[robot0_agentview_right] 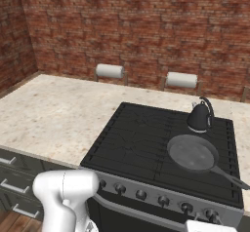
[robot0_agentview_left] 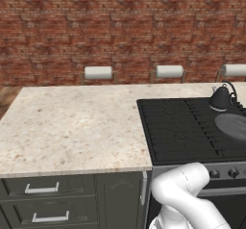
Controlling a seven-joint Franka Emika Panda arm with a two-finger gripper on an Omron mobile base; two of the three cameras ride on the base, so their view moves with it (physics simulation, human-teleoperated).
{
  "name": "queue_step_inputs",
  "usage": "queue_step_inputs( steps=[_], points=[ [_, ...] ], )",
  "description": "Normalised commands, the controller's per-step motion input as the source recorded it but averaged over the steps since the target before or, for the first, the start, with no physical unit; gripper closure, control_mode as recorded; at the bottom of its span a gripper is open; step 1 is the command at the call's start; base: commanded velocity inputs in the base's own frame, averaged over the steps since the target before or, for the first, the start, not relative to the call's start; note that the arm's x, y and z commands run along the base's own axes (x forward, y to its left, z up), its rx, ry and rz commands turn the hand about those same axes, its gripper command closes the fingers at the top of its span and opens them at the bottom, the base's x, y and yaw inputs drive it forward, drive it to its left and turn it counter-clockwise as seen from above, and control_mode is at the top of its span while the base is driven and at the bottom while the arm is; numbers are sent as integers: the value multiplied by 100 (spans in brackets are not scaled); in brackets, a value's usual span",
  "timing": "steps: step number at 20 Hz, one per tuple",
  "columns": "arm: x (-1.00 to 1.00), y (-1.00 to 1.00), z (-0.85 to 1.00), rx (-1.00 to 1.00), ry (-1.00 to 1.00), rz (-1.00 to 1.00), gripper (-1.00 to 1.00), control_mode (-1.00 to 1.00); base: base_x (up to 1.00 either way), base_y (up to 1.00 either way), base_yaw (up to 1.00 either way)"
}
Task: Pick the pan from the cabinet and place it on the stove. Then turn on the stove burner for the pan.
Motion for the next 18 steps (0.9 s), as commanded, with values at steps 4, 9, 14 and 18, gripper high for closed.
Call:
queue_step_inputs(
  steps=[4,9,14,18],
  points=[
    [0,-18,-7,0,0,0,-100,-100,0,0,0],
    [0,-13,-15,-1,0,0,-100,-100,0,0,0],
    [-7,-21,-20,0,-1,0,-100,-100,0,0,0],
    [-17,-20,-20,0,-3,0,-100,-100,0,0,0]
  ],
)
